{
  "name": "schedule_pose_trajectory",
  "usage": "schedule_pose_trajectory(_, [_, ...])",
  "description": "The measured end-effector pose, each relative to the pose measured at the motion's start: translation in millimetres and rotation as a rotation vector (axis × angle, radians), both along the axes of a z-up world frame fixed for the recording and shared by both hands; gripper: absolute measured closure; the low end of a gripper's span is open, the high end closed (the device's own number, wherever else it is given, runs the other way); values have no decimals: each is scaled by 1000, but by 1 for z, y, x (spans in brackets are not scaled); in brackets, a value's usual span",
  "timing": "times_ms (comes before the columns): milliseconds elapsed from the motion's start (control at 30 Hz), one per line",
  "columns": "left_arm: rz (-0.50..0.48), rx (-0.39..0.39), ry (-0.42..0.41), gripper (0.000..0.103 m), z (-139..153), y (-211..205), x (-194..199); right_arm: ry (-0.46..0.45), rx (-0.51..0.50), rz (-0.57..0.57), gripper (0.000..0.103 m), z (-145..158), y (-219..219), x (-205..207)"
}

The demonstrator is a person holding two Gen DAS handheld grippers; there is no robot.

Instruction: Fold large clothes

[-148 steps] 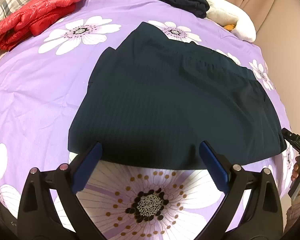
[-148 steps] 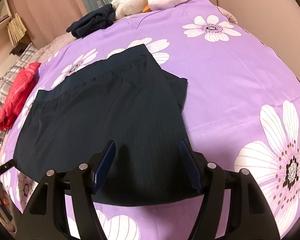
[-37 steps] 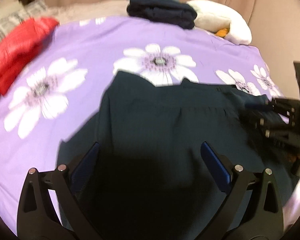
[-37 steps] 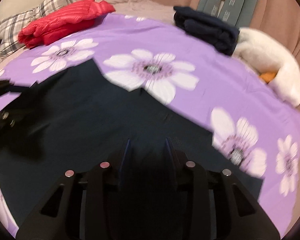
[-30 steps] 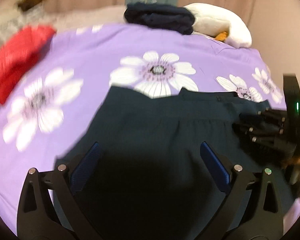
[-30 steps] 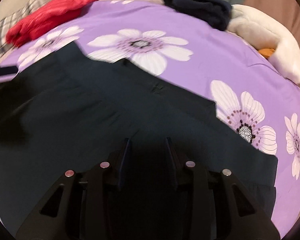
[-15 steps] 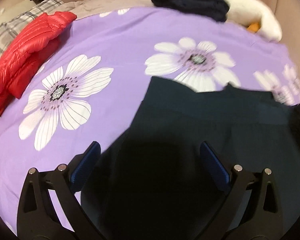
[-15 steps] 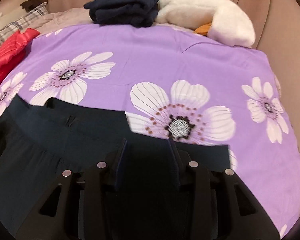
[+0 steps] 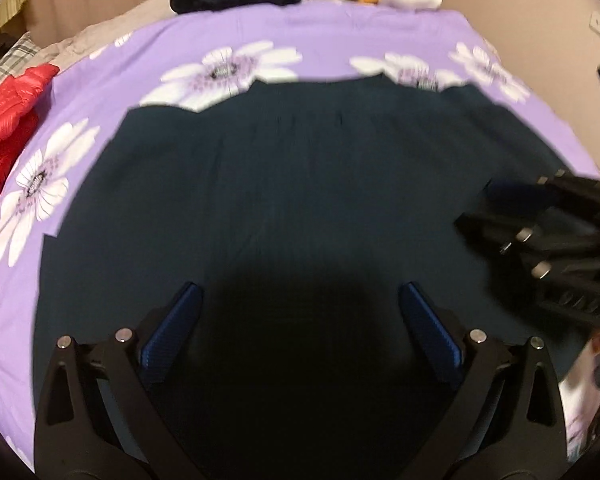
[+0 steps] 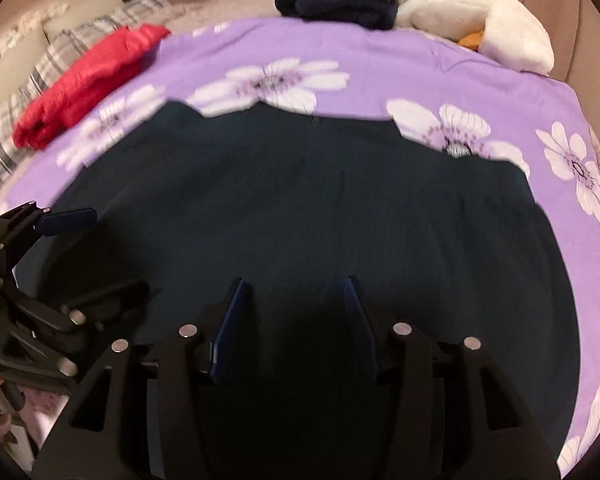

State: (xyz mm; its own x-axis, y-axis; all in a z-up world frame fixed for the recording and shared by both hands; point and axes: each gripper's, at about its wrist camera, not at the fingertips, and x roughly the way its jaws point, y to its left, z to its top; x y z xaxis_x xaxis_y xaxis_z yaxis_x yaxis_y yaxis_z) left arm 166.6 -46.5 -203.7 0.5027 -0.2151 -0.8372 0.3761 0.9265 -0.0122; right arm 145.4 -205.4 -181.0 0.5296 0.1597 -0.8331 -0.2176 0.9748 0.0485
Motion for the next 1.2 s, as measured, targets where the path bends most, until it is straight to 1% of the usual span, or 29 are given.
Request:
schedule_pose_trajectory(100, [9,-27,16,2,0,10,1,0,-12,-15,51,-6,-9,-2])
schedule_pose_trajectory(200, [22,-16,7,2,7,22,-8,-14,-30,-54,51,-5,-27,-8])
schedule_pose_trajectory(300, [38,0,-18,2,12,34,-18,-16,-5,-121,51,-3,-53,-20])
schedule_pose_trajectory(333, [47,-4,-18,2,13,40,-23,-25,-19,-154,51,-2,-64,-26])
schedule_pose_trajectory(367, [62,-4,-17,2,13,46,-25,-30,-22,-171,51,-2,-71,-31])
schedule_pose_trajectory(433, [94,-13,-13,2,12,62,-32,-33,6,-200,50,-1,-88,-43])
schedule_pose_trajectory(500, [123,-20,-7,2,12,76,-36,-33,-16,-252,51,0,-105,-57])
schedule_pose_trajectory(567, [164,-16,0,2,11,90,-43,-35,-12,-284,50,0,-119,-68])
schedule_pose_trajectory(633, [210,-48,15,2,9,110,-49,-41,-4,-323,50,2,-134,-83])
schedule_pose_trajectory(700, [248,-83,23,2,10,128,-56,-44,-6,-351,50,5,-142,-92])
schedule_pose_trajectory(800, [312,-92,14,2,16,148,-67,-59,33,-402,50,15,-157,-114])
schedule_pose_trajectory(900, [369,-97,5,2,23,162,-79,-77,19,-447,50,26,-166,-133])
schedule_pose_trajectory(967, [391,-100,-10,2,29,166,-88,-95,21,-454,50,34,-169,-141])
schedule_pose_trajectory(1033, [380,-131,-33,2,38,163,-97,-118,28,-441,46,42,-163,-147])
schedule_pose_trajectory(1100, [354,-142,-59,2,46,151,-102,-140,46,-402,46,49,-150,-149])
schedule_pose_trajectory(1200, [295,-148,-79,2,54,125,-103,-154,77,-308,46,53,-116,-143])
